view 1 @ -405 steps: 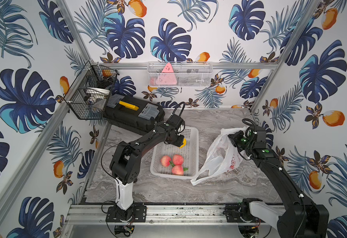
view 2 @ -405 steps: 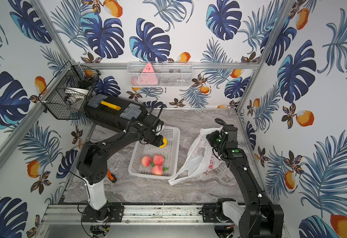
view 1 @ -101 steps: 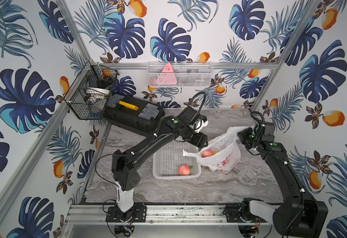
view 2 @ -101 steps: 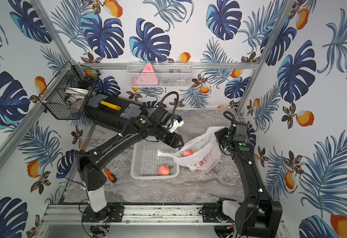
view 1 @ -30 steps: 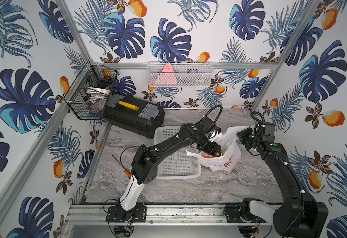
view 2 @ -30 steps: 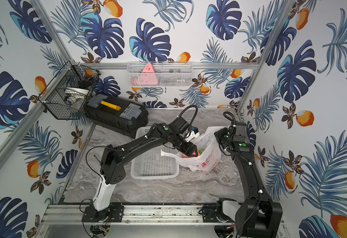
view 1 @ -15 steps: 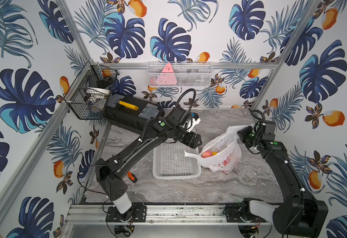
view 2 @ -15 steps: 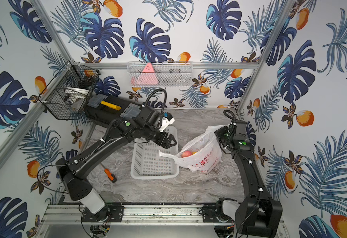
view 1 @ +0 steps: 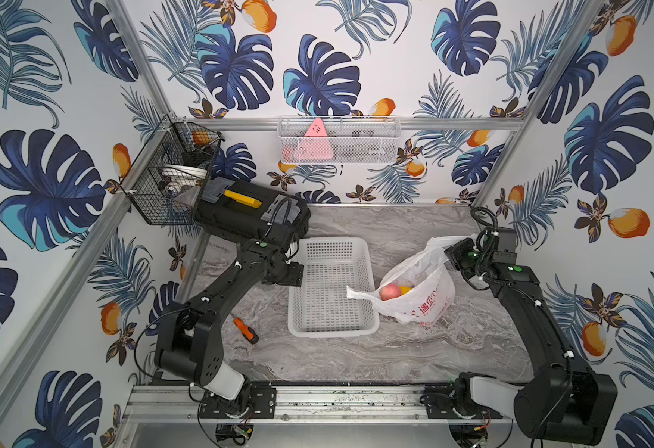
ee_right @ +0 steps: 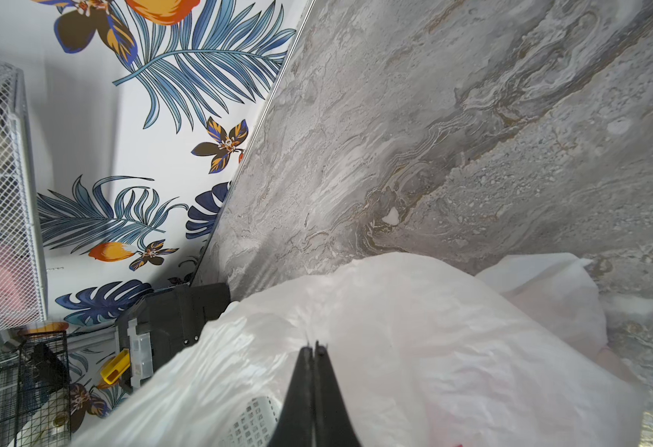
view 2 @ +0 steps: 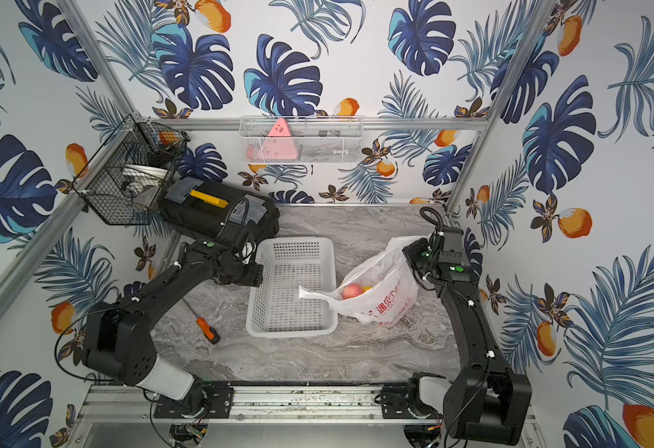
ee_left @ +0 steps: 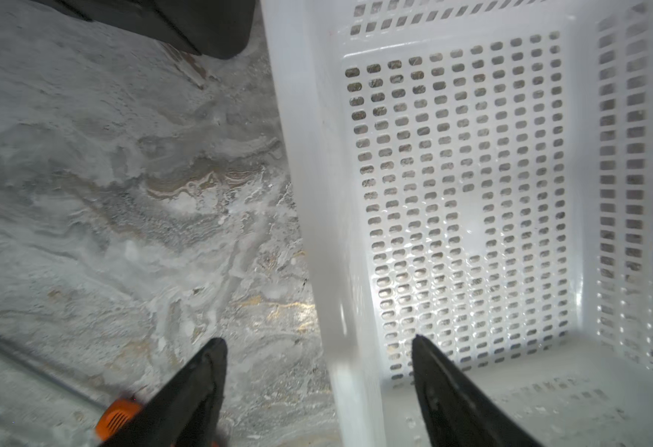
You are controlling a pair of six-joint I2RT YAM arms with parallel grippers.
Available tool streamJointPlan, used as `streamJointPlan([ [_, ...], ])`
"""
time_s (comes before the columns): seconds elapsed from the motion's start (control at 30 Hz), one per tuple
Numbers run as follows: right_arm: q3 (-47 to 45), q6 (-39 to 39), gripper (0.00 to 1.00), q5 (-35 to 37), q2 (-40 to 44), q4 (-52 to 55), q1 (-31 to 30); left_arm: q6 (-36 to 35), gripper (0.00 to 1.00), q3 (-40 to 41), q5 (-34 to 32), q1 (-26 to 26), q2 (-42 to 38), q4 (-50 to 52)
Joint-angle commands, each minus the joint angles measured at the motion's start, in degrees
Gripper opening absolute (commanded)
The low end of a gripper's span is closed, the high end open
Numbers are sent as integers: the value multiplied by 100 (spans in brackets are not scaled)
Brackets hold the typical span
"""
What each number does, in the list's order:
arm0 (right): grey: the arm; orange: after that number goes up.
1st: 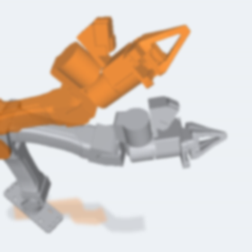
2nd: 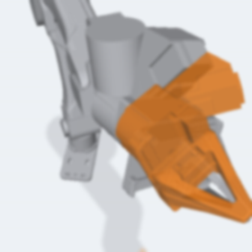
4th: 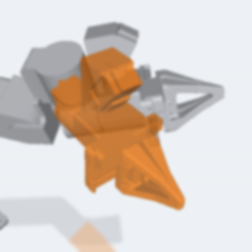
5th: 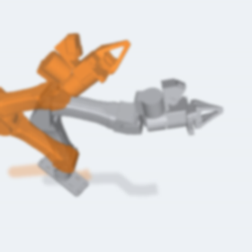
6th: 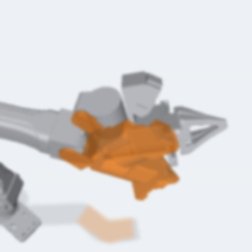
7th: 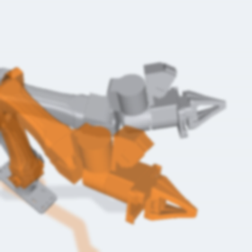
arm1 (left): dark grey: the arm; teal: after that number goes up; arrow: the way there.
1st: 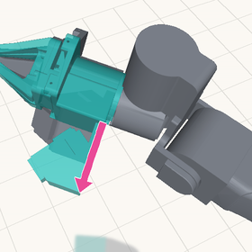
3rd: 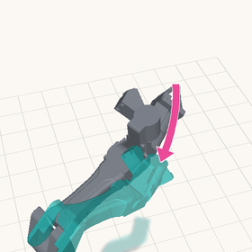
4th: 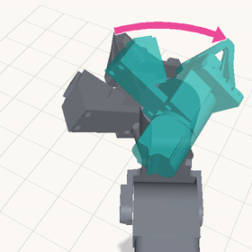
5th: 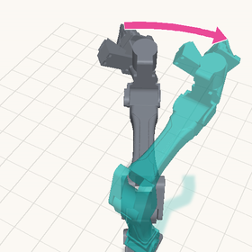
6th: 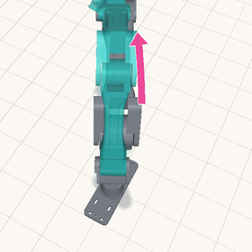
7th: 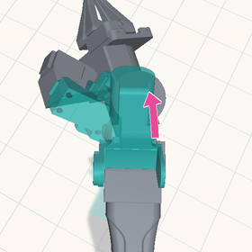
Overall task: Place the peach into a plastic bag & tie a knot
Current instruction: Move the basket to the center of the board.
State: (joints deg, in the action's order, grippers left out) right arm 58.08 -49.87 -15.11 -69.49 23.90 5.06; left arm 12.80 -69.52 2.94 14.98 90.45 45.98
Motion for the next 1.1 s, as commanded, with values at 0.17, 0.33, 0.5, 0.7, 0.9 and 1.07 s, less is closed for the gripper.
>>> streamJointPlan([
  [0.17,-8,-27,0,-52,-5,-74,-5,175,42,416,697,-22,-31,-575],
  [0.33,-1,-102,0,-98,-93,-184,-5,290,6,937,863,-13,-658,-343],
  [0.5,14,-122,0,-137,-171,-215,-13,657,1,1401,823,0,-1503,40],
  [0.7,93,-119,0,-213,-279,-187,-40,696,0,1031,62,-4,-1604,560],
  [0.9,178,-85,0,-211,-279,-105,-67,424,0,790,-553,-314,-1288,788],
  [1.07,221,-68,0,-203,-297,-70,-93,90,0,684,-634,-908,-1271,831],
])
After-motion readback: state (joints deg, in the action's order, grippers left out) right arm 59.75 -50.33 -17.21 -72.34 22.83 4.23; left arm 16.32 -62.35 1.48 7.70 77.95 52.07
